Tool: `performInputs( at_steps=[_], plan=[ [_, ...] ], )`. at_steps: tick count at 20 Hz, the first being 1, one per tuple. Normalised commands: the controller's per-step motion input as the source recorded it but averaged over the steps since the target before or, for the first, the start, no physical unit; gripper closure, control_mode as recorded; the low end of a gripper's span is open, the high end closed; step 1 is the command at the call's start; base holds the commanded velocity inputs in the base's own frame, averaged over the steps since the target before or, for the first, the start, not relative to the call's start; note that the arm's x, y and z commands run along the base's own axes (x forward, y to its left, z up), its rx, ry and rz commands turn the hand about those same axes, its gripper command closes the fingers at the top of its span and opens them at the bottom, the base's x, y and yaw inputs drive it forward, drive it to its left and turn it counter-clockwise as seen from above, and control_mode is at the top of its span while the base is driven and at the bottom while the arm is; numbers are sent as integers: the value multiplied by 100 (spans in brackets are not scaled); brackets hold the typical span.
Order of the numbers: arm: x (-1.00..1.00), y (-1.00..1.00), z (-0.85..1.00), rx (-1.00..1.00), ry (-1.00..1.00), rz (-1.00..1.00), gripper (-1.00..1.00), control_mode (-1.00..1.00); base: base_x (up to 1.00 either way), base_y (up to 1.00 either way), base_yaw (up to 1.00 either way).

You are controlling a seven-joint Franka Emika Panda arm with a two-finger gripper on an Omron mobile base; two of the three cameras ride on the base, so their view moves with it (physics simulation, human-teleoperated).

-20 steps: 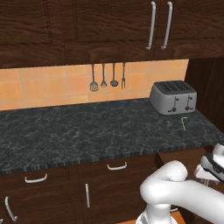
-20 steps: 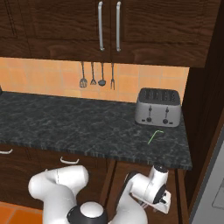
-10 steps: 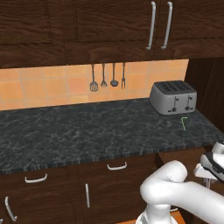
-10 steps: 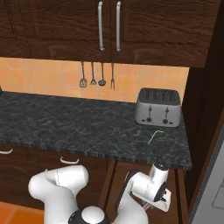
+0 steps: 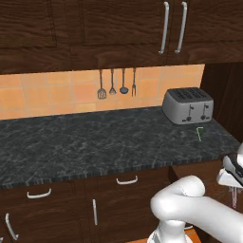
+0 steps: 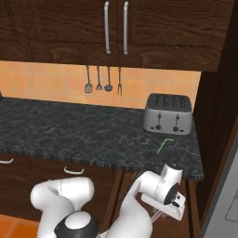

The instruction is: Pick the tongs from the drawer and place it on the counter.

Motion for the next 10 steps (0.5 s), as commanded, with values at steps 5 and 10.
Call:
performInputs(
  at_steps=[5,10],
  plan=[
    [-76,17,82,-3,3,-3,100,-100,0,0,0],
    [-29,76,100,-1,-4,2,100,-100,0,0,0]
  ],
)
